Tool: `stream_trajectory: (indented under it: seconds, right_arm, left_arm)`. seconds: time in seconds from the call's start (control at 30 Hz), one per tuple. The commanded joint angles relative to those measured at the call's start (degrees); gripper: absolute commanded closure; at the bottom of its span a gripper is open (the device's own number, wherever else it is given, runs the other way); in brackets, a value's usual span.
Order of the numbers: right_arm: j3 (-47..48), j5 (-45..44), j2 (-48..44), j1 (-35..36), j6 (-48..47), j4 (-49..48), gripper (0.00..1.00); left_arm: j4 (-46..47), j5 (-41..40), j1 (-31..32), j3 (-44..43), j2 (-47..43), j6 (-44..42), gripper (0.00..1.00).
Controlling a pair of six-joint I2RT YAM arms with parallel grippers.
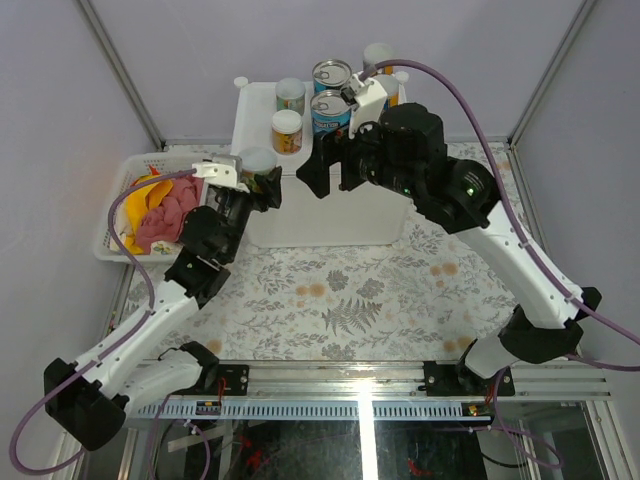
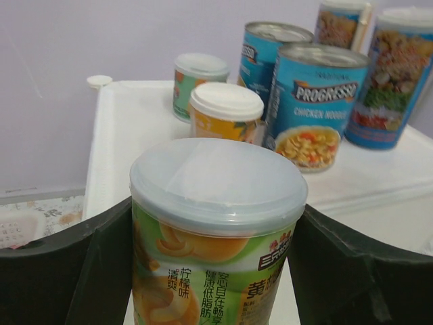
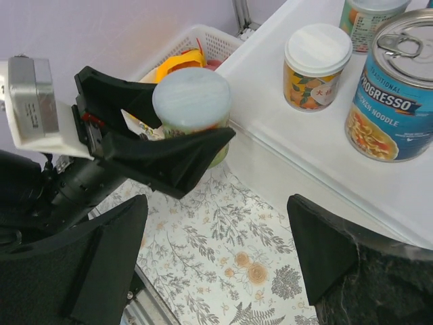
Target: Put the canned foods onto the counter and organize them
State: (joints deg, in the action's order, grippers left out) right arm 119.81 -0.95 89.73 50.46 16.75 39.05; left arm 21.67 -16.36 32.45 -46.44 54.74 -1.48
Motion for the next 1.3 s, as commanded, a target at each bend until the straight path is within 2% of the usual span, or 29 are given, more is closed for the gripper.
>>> stream_trajectory:
  seconds: [0.0,0.3,0.6,0.77,1.0,1.27]
  right_arm:
    - [-2.4,-2.2,-4.2,-0.2,-1.9,-6.2,0.09]
    - [-6.6,-3.0,-7.2,-0.2,-3.9,-8.1,0.09]
    - [-7.9,-3.3,-7.8,-0.3,-5.5,-10.2,0.08]
    - [-7.7,-3.3,-7.5,-0.5,-6.1,-10.8,0.08]
    - [-7.5,-3.2,-7.3,-0.7,-6.6,-11.1,0.08]
    - [-7.5,-3.0,-7.1,-1.2,-6.8,-10.8,0.08]
  left_arm:
    - [17.3,-7.7,-0.2,-4.8,1.6,2.3,1.00]
    - [26.4,-12.1,-0.3,-6.7,7.9,-1.0,1.00]
    - [32.2,-13.1,-1.4,-5.8,10.7,-5.3,1.00]
    - [33.7,-10.8,-4.5,-5.4,12.2,-4.7,1.00]
    - [35.7,-4.3,-10.0,-4.9,14.4,0.3,1.00]
    - [38.4,0.9,-13.2,-5.0,18.1,2.2,1.00]
